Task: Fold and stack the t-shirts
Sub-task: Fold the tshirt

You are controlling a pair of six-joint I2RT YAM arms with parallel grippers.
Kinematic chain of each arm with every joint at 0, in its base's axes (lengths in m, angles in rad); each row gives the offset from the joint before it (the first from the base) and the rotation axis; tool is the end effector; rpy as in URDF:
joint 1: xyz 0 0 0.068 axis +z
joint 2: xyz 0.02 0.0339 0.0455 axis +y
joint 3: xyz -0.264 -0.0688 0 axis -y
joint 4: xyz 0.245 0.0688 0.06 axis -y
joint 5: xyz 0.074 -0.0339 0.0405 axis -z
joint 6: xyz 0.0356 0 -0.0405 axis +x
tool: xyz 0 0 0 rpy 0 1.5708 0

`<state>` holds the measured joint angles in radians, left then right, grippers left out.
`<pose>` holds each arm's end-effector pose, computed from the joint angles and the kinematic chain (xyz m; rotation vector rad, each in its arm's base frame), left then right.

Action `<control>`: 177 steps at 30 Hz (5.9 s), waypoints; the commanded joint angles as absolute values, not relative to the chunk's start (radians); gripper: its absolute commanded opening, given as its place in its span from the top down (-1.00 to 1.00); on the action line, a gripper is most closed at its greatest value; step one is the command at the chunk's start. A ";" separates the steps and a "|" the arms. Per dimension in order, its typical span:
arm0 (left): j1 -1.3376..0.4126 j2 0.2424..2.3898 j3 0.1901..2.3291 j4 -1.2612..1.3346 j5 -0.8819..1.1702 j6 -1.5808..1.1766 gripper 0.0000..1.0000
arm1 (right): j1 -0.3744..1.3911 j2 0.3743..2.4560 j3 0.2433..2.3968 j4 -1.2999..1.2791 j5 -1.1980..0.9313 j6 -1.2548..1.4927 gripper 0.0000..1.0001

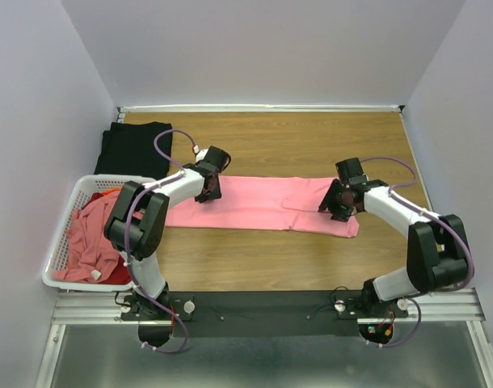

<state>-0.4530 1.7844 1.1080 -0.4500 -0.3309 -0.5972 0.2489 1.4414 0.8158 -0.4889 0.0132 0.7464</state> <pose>0.3205 -0.1432 0.1677 -0.2845 2.5808 0.0810 0.2598 0.0656 0.1821 0.6737 2.6355 0.2857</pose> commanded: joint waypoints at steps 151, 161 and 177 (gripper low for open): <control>-1.009 1.597 0.925 -0.494 -0.097 -0.861 -0.13 | 0.676 1.282 0.541 -0.721 0.075 0.916 0.99; -1.046 1.689 0.991 -0.543 -0.143 -0.874 -0.04 | 0.677 1.278 0.566 -0.721 0.064 0.897 0.99; -1.118 1.775 1.015 -0.673 -0.173 -0.928 0.69 | 0.680 1.258 0.568 -0.739 0.038 0.876 0.99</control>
